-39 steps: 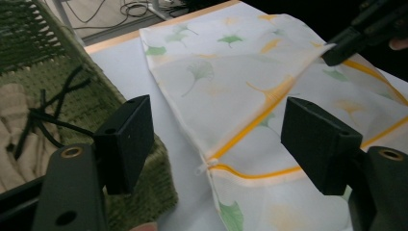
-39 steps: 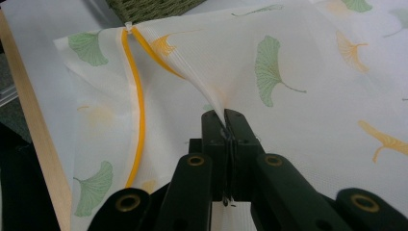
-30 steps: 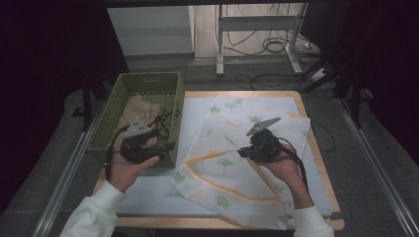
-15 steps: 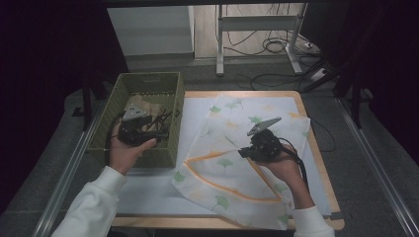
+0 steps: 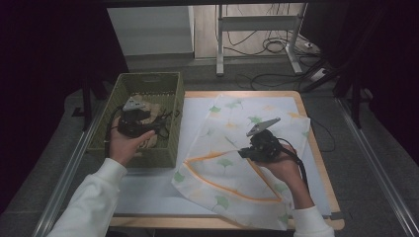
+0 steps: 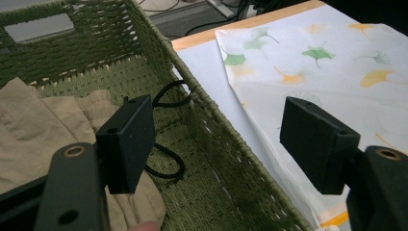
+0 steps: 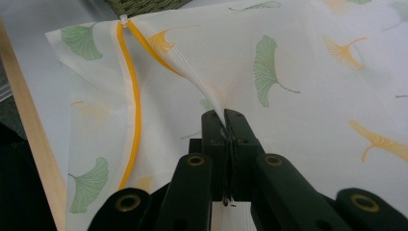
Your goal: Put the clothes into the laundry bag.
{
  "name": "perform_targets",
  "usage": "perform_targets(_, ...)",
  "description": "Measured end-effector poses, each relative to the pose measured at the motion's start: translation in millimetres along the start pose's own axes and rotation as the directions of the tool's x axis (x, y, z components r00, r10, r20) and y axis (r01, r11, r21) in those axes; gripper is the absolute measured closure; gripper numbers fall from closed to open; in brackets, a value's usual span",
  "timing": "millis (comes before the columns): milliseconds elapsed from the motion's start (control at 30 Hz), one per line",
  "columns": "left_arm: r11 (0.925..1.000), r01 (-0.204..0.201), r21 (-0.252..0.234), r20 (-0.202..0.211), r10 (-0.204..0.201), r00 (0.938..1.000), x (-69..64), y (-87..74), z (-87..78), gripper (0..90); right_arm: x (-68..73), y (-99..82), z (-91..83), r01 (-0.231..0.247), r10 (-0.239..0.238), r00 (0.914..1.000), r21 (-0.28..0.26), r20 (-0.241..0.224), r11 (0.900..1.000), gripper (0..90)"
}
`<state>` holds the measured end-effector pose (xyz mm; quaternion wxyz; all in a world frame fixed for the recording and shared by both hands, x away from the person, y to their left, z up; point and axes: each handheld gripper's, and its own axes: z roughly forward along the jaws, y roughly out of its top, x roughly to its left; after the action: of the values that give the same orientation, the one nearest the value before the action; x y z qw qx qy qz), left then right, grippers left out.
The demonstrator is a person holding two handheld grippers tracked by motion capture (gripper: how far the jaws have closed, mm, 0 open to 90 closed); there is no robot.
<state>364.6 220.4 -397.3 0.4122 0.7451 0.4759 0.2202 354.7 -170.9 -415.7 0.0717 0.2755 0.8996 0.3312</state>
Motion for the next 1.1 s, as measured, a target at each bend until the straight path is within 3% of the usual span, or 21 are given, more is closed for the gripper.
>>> perform_targets(267, 0.9985, 0.013, 0.054, -0.010, -0.012, 0.9999, 11.1, 6.1, 12.1, 26.3, -0.6, -0.7, 0.6, -0.003, 0.003, 1.0000, 0.003, -0.005, 1.0000, 87.3)
perform_targets(567, 0.9973, 0.036, 0.064, -0.021, -0.034, 0.9992, 23.9, 13.9, 23.2, 25.1, -1.8, -1.3, 0.3, -0.005, 0.005, 1.0000, 0.002, -0.002, 1.0000, 87.3)
perform_targets(1100, 0.9909, 0.088, 0.102, -0.101, -0.078, 0.9919, 48.3, 18.2, 47.7, 22.9, -2.3, -2.5, 2.7, -0.011, 0.011, 0.9999, 0.009, -0.009, 0.9999, 87.3)
